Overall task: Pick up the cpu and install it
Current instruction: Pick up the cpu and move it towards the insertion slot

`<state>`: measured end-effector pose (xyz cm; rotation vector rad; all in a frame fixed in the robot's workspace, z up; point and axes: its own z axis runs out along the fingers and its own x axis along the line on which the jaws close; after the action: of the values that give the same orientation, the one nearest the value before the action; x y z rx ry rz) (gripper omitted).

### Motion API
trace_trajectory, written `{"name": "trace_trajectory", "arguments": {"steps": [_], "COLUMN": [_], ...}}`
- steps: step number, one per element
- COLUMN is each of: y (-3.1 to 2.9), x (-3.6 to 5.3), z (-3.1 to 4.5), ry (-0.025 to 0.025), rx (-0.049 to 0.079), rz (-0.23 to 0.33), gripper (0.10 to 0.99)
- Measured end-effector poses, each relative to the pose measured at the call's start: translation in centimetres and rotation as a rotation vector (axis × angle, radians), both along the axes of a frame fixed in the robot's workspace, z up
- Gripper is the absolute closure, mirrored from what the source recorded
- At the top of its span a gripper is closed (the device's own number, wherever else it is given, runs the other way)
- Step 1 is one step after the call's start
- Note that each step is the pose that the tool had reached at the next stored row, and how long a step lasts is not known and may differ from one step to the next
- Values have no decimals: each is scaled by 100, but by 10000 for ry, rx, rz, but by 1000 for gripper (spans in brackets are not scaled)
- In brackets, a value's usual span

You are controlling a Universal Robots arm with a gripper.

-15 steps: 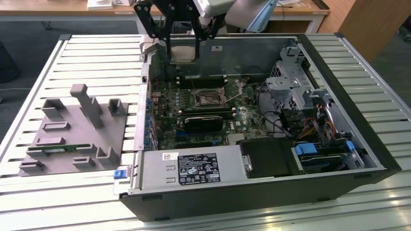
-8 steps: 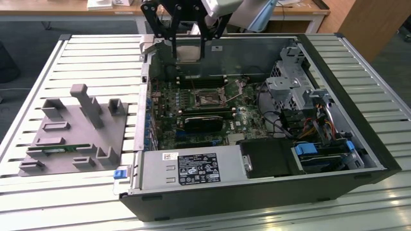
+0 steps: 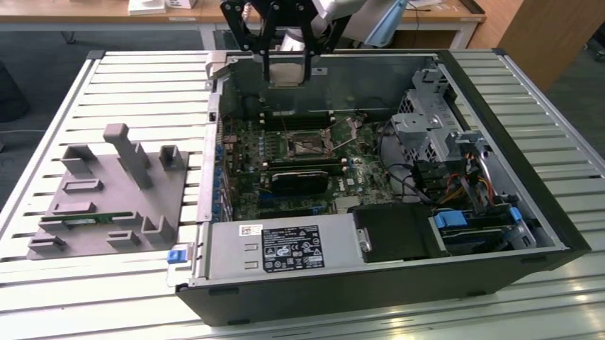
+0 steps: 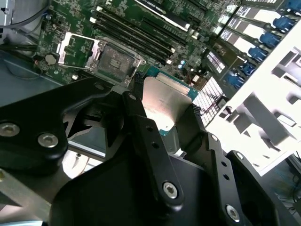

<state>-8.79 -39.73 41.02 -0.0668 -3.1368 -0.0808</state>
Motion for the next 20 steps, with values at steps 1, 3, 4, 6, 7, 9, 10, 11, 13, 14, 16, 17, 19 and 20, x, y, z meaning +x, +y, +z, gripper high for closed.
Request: {"name": "trace_trajectory", "arguments": {"steps": [1,3,4,6,7,9,10,11,13,14,16,17,19,20], "y": [18,58,83,137,166,225,251,275,319,342,384,406,447,461], "x": [7,25,35,64,84,121,141,165,224,254,314,349,416,452], "z": [0,-3,-5,-11,-14,-21,-24,-26,-35,-39,-46,-51,-63,-68], "ry": [0,1,0,0,0,0,1,2,0,0,1,0,0,0], "rx": [0,0,0,0,0,1,0,-1,1,1,-1,0,0,0], "rz": [1,5,5,6,7,4,6,6,4,5,6,6,4,5], "gripper": [557,557,557,557,557,557,557,557,557,557,557,557,557,557]}}
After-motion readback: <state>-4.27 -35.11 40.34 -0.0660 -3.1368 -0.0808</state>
